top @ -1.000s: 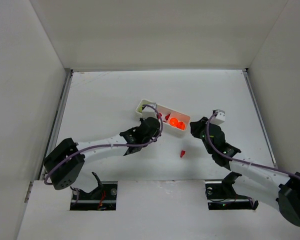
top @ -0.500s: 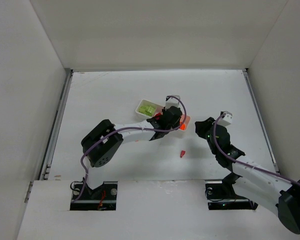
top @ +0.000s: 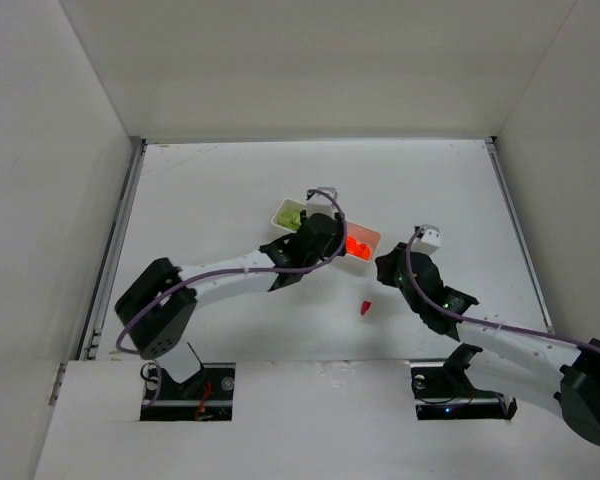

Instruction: Sort the legos into containers by color

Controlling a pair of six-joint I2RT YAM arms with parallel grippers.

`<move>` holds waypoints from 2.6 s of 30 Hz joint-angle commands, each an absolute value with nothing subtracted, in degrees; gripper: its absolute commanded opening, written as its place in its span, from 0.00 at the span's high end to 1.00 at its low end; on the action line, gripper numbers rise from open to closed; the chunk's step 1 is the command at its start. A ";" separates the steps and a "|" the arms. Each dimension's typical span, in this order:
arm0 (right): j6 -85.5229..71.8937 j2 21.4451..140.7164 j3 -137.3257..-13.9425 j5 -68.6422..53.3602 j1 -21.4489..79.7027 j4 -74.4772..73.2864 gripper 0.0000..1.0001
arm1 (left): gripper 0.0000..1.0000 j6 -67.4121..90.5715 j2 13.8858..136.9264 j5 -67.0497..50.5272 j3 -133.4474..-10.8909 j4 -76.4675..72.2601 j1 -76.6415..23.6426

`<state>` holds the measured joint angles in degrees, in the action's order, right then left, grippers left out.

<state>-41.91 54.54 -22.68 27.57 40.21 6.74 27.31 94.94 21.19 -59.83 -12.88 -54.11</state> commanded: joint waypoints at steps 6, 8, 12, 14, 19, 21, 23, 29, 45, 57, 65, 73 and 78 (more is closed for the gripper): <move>-51.58 51.60 -27.15 30.49 49.86 -16.85 0.58 | 0.53 28.65 68.07 24.52 -37.56 -14.68 -48.66; -53.60 51.07 -28.38 31.72 52.50 -21.77 0.41 | 0.53 29.18 62.78 25.05 -32.72 -14.50 -47.34; -56.77 54.74 -30.58 30.59 55.50 -26.45 0.25 | 0.52 30.49 56.87 25.67 -25.33 -14.94 -43.56; -56.87 59.13 -31.11 28.84 55.94 -25.49 0.27 | 0.52 31.99 55.81 25.49 -22.07 -15.99 -41.62; -58.18 70.29 -33.66 27.33 58.22 -21.01 0.35 | 0.51 32.17 54.93 25.49 -18.29 -17.58 -38.98; -58.62 73.37 -34.71 28.73 58.75 -20.92 0.41 | 0.51 32.25 54.67 25.31 -17.67 -18.28 -38.37; -59.67 76.10 -35.42 30.14 58.84 -20.66 0.51 | 0.51 32.26 54.93 25.14 -17.40 -18.81 -38.45; -60.12 79.37 -37.88 33.39 60.77 -21.79 0.84 | 0.51 32.34 57.21 24.87 -17.67 -19.95 -39.77; -33.41 85.15 -58.52 26.03 47.16 -3.17 0.83 | 0.49 31.11 68.37 24.52 -21.18 -21.71 -43.55; -31.47 95.88 -66.18 23.47 43.90 0.00 0.82 | 0.50 29.71 70.58 25.66 -21.45 -23.29 -44.25; -31.47 99.32 -68.55 23.55 42.93 0.17 0.51 | 0.51 29.44 71.19 25.66 -21.71 -23.29 -44.87; -31.03 91.95 -62.59 23.82 43.11 3.24 0.41 | 0.59 29.09 73.30 25.75 -22.50 -23.29 -45.39; -32.43 87.02 -55.29 23.91 43.99 6.41 0.41 | 0.64 28.39 75.76 26.10 -23.47 -22.68 -45.31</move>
<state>-31.77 89.91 -58.04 23.53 43.24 1.91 29.39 75.13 24.86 -21.21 -21.63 -45.28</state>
